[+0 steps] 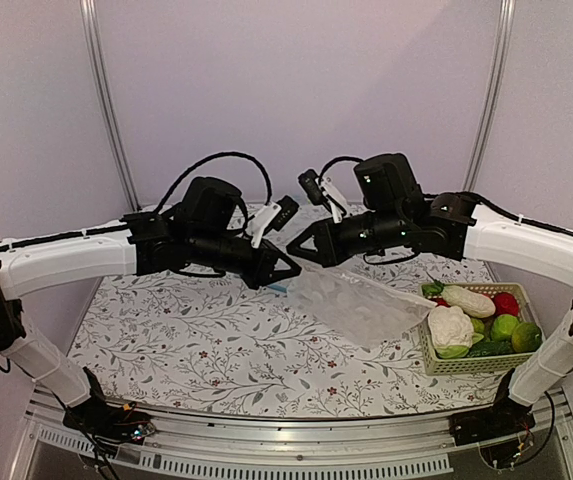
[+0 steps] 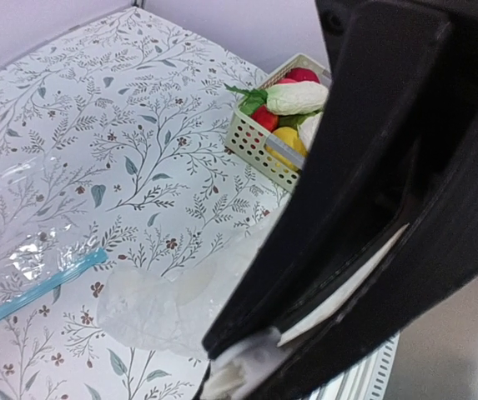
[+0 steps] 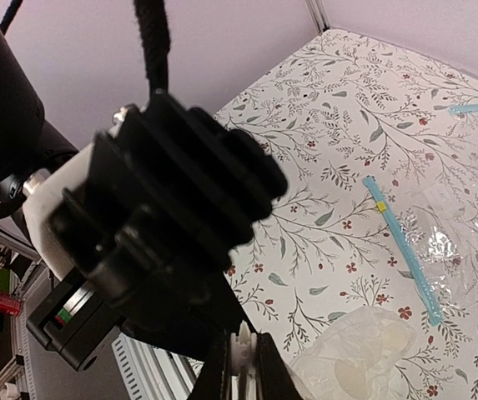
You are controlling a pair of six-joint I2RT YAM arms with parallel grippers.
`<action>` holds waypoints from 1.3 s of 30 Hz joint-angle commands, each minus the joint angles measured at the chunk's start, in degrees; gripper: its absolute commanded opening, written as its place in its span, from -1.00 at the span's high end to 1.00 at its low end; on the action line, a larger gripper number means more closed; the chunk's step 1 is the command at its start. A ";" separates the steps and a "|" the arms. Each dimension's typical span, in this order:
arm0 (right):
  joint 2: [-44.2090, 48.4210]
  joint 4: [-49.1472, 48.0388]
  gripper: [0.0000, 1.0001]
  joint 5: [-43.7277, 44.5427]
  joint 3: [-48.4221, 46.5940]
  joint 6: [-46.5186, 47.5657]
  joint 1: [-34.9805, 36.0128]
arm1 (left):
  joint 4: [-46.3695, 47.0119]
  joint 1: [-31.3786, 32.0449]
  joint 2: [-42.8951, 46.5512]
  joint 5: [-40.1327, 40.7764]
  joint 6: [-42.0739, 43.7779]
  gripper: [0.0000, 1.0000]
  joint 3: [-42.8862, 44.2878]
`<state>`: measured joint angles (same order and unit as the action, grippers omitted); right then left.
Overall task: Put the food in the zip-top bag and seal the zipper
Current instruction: Pass from the left arm to the right
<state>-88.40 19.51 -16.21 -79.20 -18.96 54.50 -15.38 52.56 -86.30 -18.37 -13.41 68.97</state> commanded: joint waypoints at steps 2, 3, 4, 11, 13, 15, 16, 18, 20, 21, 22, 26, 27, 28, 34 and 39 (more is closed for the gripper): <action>2.76 1.40 0.95 2.32 1.35 2.31 0.51 | -0.41 -0.34 -0.19 3.14 -1.18 1.00 -0.14; 2.92 1.43 0.95 2.49 1.52 2.38 0.52 | -0.40 -0.41 -0.11 3.33 -1.27 1.00 -0.22; 3.16 1.50 0.95 2.51 1.65 2.50 0.52 | -0.39 -0.48 -0.06 3.46 -1.39 1.00 -0.28; 4.06 1.77 0.95 3.00 2.62 2.96 0.52 | 0.53 -0.98 0.81 3.06 -2.08 1.00 -1.07; 4.26 1.88 0.95 3.15 2.88 2.88 0.51 | 0.84 -1.12 1.11 3.06 -2.33 1.00 -1.32; 4.57 1.90 0.95 3.32 3.19 2.96 0.48 | 0.88 -1.30 1.34 3.38 -2.55 1.00 -1.59; 4.71 1.87 0.95 3.41 3.30 2.96 0.51 | 0.88 -1.46 1.47 3.44 -2.66 1.00 -1.68; 4.98 2.00 0.96 3.63 3.50 2.98 0.51 | 0.96 -1.65 1.58 3.23 -2.84 1.00 -1.86; 5.48 1.91 0.96 3.52 3.61 2.97 0.48 | 1.25 -1.66 1.76 2.29 -2.74 1.00 -2.06; 5.58 1.91 0.97 3.40 3.54 2.96 0.51 | 1.37 -1.66 1.83 1.62 -2.50 1.00 -2.13; 5.72 1.75 0.98 3.19 3.46 2.90 0.52 | 1.52 -1.67 2.10 0.89 -2.31 0.90 -2.23; 6.34 1.18 1.00 2.52 3.20 2.38 0.45 | 0.73 -1.82 4.13 1.00 -0.15 -0.10 -2.95; 6.52 1.22 1.00 2.42 3.10 2.23 0.40 | 0.03 -2.03 4.97 1.58 0.60 -0.21 -3.08; 6.69 1.13 1.00 2.15 3.01 2.19 0.34 | -0.60 -2.33 5.93 1.89 1.10 -0.29 -3.39; 7.45 -0.73 1.00 -5.33 2.67 0.86 -1.58 | -0.17 -3.60 10.21 -3.98 2.94 -0.51 -5.06; 7.28 -2.26 1.00 -11.13 2.29 0.27 -2.61 | 3.36 -3.47 9.56 -9.89 1.67 -0.42 -5.10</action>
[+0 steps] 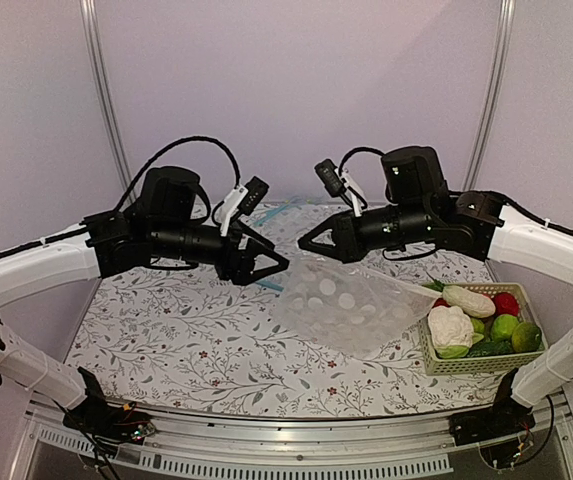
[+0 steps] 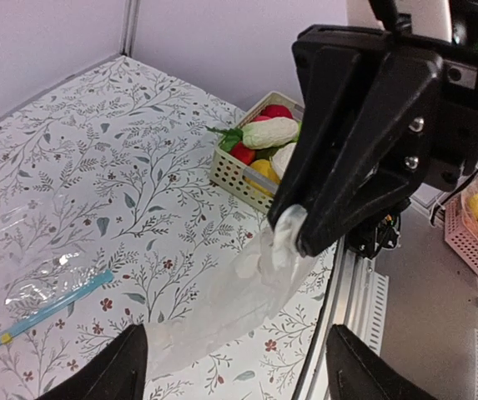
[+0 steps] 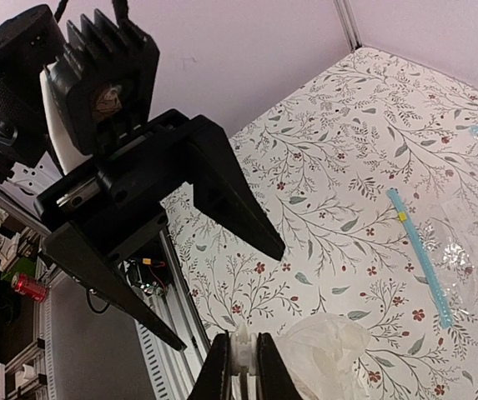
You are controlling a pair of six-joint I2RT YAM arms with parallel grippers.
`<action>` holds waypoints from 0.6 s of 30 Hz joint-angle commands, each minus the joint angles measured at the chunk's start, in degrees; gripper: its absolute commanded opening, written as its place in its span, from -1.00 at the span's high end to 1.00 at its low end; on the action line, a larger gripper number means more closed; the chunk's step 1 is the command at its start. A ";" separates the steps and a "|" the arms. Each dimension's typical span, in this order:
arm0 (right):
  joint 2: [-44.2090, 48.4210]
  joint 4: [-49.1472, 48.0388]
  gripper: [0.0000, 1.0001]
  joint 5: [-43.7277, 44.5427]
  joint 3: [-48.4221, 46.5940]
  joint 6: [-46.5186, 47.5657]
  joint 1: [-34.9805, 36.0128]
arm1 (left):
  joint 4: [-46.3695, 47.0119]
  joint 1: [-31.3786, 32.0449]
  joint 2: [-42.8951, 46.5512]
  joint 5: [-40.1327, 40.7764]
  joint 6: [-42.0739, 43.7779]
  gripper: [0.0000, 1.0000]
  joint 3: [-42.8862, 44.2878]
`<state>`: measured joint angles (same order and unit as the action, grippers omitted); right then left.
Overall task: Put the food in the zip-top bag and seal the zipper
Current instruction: Pass from the left arm to the right
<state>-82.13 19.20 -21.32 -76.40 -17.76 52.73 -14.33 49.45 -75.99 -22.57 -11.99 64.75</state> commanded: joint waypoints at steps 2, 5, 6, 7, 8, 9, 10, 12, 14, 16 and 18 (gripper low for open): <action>1.09 -2.74 1.00 -7.39 -0.50 -1.41 -1.08 | 2.88 -0.32 -1.69 -6.57 -0.03 -0.33 -0.33; 1.14 -3.38 1.00 -8.35 -0.50 -1.88 -1.25 | 3.96 -0.16 -2.93 -7.93 -0.55 -0.23 0.18; 1.11 -3.49 1.00 -8.45 -0.50 -1.92 -1.23 | 4.60 -0.15 -3.16 -8.84 -0.86 -0.21 0.20; 1.09 -3.53 1.00 -8.44 -0.50 -1.93 -1.27 | 5.26 -0.08 -3.34 -9.46 -1.16 -0.21 0.20; 1.05 -3.51 1.00 -8.44 -0.44 -1.96 -1.32 | 5.84 -0.06 -3.37 -10.04 -1.50 -0.22 0.12; 0.94 -3.55 1.00 -8.47 -0.42 -2.02 -1.36 | 6.41 -0.06 -3.51 -10.57 -1.71 -0.23 0.11; 0.86 -3.56 1.00 -8.72 -0.44 -2.09 -1.37 | 6.90 -0.06 -3.48 -10.97 -1.94 -0.23 0.11; 0.68 -3.58 1.00 -9.22 -0.50 -2.10 -1.32 | 7.72 -0.06 -3.55 -11.47 -2.35 -0.24 0.11; 0.45 -3.68 1.00 -9.66 -0.57 -2.12 -1.32 | 8.43 -0.06 -3.60 -11.75 -2.64 -0.24 0.11; 0.31 -3.65 1.00 -9.94 -0.59 -2.16 -1.32 | 9.14 -0.06 -3.64 -11.80 -2.89 -0.22 0.11; 0.22 -3.67 1.00 -10.12 -0.68 -2.13 -1.31 | 9.79 -0.06 -3.89 -11.80 -3.24 -0.13 0.11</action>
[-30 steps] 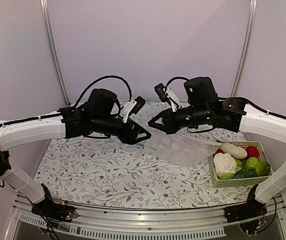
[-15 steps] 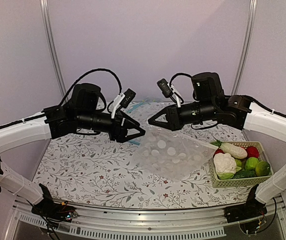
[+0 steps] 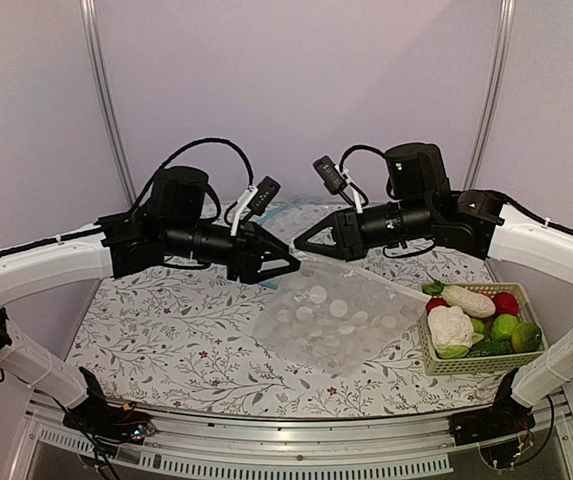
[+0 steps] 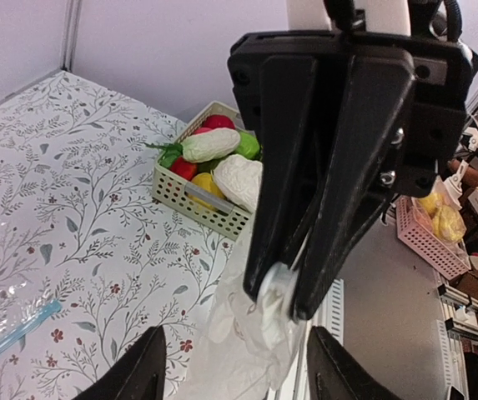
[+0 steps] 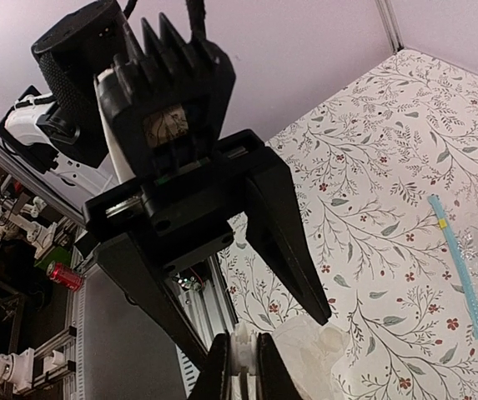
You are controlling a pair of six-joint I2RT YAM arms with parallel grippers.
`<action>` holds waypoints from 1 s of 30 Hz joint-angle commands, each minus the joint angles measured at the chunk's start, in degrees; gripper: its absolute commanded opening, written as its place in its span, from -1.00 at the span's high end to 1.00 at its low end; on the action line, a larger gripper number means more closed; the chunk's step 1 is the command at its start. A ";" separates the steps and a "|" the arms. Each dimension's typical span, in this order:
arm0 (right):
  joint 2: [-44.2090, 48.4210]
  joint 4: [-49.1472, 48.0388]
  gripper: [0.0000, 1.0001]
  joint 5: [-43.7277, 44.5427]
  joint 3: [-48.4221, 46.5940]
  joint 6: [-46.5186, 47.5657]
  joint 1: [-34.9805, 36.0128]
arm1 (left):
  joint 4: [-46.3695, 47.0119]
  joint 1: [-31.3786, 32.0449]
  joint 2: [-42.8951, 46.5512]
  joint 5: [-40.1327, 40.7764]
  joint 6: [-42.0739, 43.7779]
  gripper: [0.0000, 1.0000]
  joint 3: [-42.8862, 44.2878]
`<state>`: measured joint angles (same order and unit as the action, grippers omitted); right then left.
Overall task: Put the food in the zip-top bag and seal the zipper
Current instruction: Pass from the left arm to the right, then pass from the right arm to the left
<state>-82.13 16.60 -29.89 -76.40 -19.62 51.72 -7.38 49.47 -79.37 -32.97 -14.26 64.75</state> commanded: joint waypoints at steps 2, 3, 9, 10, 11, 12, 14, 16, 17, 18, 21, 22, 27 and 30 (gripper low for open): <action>0.13 -1.12 1.00 -1.66 -0.72 -0.22 -0.31 | 3.76 -0.08 -0.89 -1.70 -1.58 -0.05 0.03; 0.08 -1.10 1.00 -1.73 -0.72 -0.24 -0.30 | 4.15 -0.08 -1.20 -1.93 -1.84 -0.01 0.07; 0.02 -1.10 1.00 -1.75 -0.47 -0.15 -0.31 | 5.88 -0.08 -2.03 -2.49 -2.88 0.24 -0.06; -0.04 -1.12 1.00 -1.67 -0.38 -0.09 -0.35 | 6.09 -0.08 -2.02 -2.49 -3.01 0.27 -0.14; -0.05 -1.00 1.00 -1.59 -0.27 -0.07 -0.31 | 6.32 -0.08 -2.06 -2.39 -3.05 0.30 -0.15; -0.05 -1.04 1.00 -1.51 -0.18 -0.07 -0.32 | 6.35 -0.08 -2.02 -2.24 -3.15 0.34 -0.23; -0.09 -0.97 1.00 -1.35 -0.02 0.01 -0.32 | 6.37 -0.08 -2.10 -1.78 -3.28 0.46 -0.32; -0.14 -1.01 1.00 -1.16 0.11 0.08 -0.35 | 6.35 -0.08 -2.09 -1.66 -3.31 0.58 -0.39; -0.09 -0.96 1.00 -1.02 0.19 0.10 -0.31 | 6.34 -0.08 -2.10 -1.66 -3.40 0.62 -0.41; -0.06 -0.90 1.00 -0.92 0.26 0.23 -0.31 | 6.32 -0.13 -2.14 -1.58 -3.39 0.67 -0.49; 0.03 -0.94 1.00 -0.55 0.45 0.37 -0.42 | 6.32 -0.16 -2.11 -1.36 -3.47 0.81 -0.59; -0.03 -0.91 1.00 -0.40 0.53 0.46 -0.44 | 6.36 -0.17 -2.11 -1.27 -3.42 0.85 -0.59; 0.17 -0.95 1.00 0.13 1.10 0.44 -0.57 | 6.32 -0.25 -1.84 -0.48 -3.47 1.00 -0.77; 0.43 -0.94 1.00 0.92 1.61 0.45 -0.66 | 6.14 -0.34 -1.56 1.01 -3.51 1.00 -0.89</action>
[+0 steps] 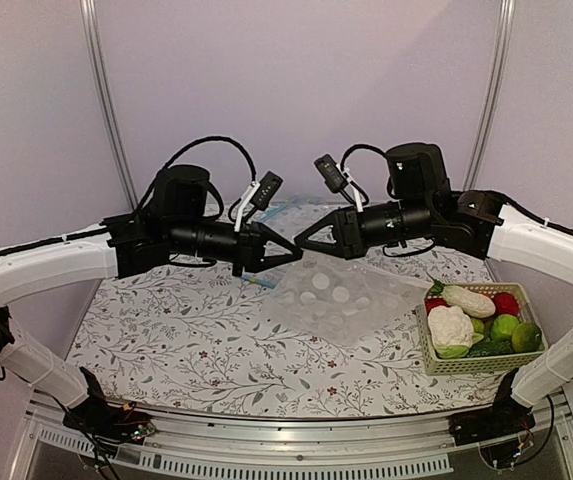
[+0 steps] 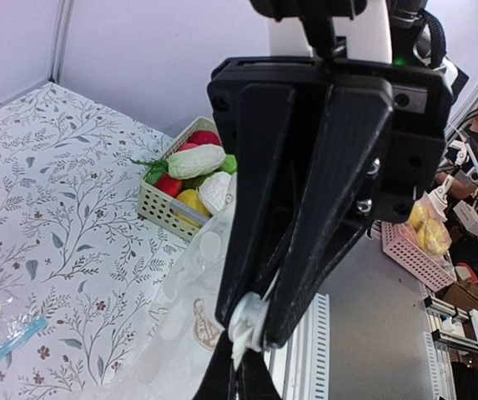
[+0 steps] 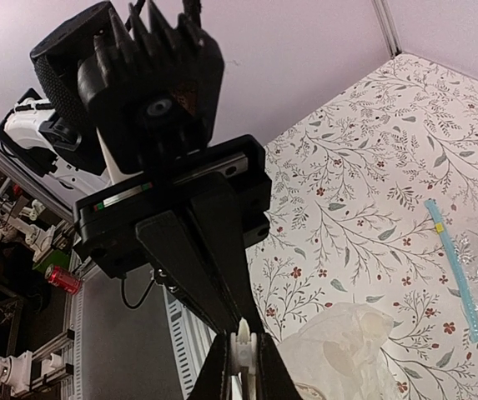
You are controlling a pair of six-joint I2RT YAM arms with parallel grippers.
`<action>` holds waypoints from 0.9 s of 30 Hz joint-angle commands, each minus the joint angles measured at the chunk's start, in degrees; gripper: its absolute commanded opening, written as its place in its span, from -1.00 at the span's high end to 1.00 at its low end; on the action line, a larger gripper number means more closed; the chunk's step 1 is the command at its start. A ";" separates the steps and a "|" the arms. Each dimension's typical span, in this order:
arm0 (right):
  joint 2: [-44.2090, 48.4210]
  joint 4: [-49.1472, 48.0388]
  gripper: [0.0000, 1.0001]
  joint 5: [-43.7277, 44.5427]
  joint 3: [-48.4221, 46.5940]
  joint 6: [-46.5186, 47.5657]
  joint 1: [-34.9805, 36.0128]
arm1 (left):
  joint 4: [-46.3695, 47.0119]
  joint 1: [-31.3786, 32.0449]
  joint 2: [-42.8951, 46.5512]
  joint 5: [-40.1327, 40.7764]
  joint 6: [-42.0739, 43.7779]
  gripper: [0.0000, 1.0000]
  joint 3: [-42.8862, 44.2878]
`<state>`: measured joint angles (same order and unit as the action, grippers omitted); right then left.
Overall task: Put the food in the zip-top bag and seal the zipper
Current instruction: Pass from the right arm to the left, then unzip the zipper from the zipper food storage bag.
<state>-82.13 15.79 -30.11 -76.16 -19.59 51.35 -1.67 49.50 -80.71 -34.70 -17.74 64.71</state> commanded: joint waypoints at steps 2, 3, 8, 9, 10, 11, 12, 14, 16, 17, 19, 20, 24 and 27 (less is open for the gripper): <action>0.81 -0.06 1.00 1.57 1.72 0.43 -0.40 | 0.43 -0.52 0.00 3.58 0.07 1.00 -1.18; 0.97 -0.14 1.00 1.77 1.86 0.57 -0.46 | 0.42 -0.54 0.11 3.94 -0.05 1.00 -1.29; 1.52 -0.10 1.00 2.13 2.49 0.52 -0.96 | 0.66 -1.42 0.68 4.64 -1.38 1.00 -2.10; 1.60 -0.11 1.00 2.17 2.65 0.68 -1.04 | 0.68 -1.68 0.70 4.64 -1.62 1.00 -2.20; 1.68 -0.10 1.00 2.23 2.75 0.70 -1.01 | 0.66 -1.83 0.72 4.60 -1.80 1.00 -2.34; 1.70 -0.10 1.00 2.24 2.77 0.70 -1.04 | 0.68 -1.98 0.73 4.56 -1.98 1.00 -2.45; 1.71 -0.12 1.00 2.25 2.85 0.73 -1.09 | 0.66 -2.03 0.73 4.55 -2.09 1.00 -2.54; 1.77 -0.11 1.00 2.25 2.94 0.72 -1.09 | 0.64 -2.20 0.81 4.63 -2.36 1.00 -2.65; 1.77 -0.10 1.00 2.33 3.11 0.70 -1.08 | 0.65 -2.37 0.88 4.85 -2.38 1.00 -2.78; 1.79 -0.13 1.00 2.41 3.20 0.70 -1.10 | 0.69 -2.46 0.98 4.96 -2.43 1.00 -2.87; 2.00 -0.15 1.00 2.50 3.30 0.71 -1.14 | 0.68 -2.68 1.20 5.15 -2.59 1.00 -2.99; 2.05 -0.11 1.00 2.58 3.36 0.70 -1.15 | 0.70 -2.80 1.31 5.30 -2.57 1.00 -3.05; 2.39 -0.10 1.00 2.76 3.63 0.70 -1.17 | 0.68 -3.29 1.81 5.76 -2.68 1.00 -3.23; 2.50 -0.10 1.00 2.77 3.73 0.70 -1.29 | 0.43 -3.69 2.17 6.08 -2.60 1.00 -3.27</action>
<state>-81.91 14.09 -27.53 -73.36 -19.44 50.74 -0.69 48.16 -80.47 -31.48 -19.99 62.67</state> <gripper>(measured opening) 0.069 0.005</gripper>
